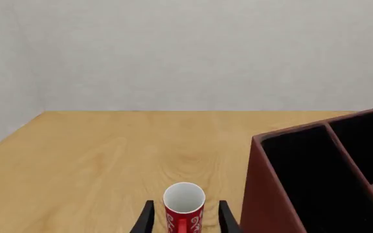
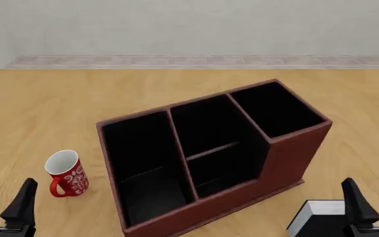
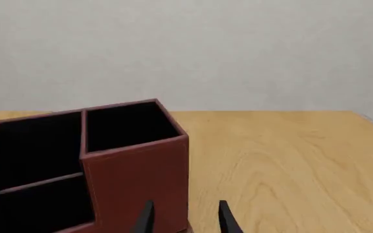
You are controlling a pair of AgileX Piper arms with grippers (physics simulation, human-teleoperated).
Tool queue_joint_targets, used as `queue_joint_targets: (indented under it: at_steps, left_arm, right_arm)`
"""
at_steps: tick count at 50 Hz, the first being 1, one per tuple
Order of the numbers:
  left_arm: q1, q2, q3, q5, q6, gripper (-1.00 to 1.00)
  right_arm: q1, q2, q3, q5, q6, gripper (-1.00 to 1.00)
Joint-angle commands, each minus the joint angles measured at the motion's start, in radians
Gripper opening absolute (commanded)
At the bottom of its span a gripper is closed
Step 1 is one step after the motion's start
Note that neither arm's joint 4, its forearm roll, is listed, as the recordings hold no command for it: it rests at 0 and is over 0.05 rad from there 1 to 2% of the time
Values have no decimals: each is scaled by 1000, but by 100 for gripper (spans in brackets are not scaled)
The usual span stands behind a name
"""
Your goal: Pick up the book and place it in the right compartment of the caddy.
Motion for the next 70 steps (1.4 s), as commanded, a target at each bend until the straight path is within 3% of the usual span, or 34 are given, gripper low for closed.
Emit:
queue_joint_targets:
  at_steps: [1,11,19,24,25,31,38,39,44,48,50,54,57,65,70]
  left_arm:
    - [0,0,0,0,0,100]
    - [0,0,0,0,0,100]
    - [0,0,0,0,0,100]
    - [0,0,0,0,0,100]
    - [0,0,0,0,0,100]
    - [0,0,0,0,0,100]
    - [0,0,0,0,0,100]
    - [0,0,0,0,0,100]
    - [0,0,0,0,0,100]
    - [0,0,0,0,0,100]
    - [0,0,0,0,0,100]
    - [0,0,0,0,0,100]
    - [0,0,0,0,0,100]
    - [0,0,0,0,0,100]
    - [0,0,0,0,0,100]
  right_arm:
    - [-2,5,-16,10,-2,100]
    - [-3,7,-25,13,9,100]
    - [-19,65,-40,-38,31,100]
    - [-17,125,-69,-104,-1,100]
    - [-3,109,-78,-94,-26,100]
    - [12,136,-109,-100,-48,100]
    - [70,114,-152,-60,-141,100]
    - [58,132,-159,-66,-129,100]
    - [68,147,-203,-30,-159,100]
    - [118,117,-207,28,-236,100]
    - [116,131,-216,37,-233,100]
    - [160,151,-244,88,-296,100]
    - [167,175,-291,116,-301,100]
    - [204,157,-330,245,-386,100]
    - [220,158,-361,322,-411,100]
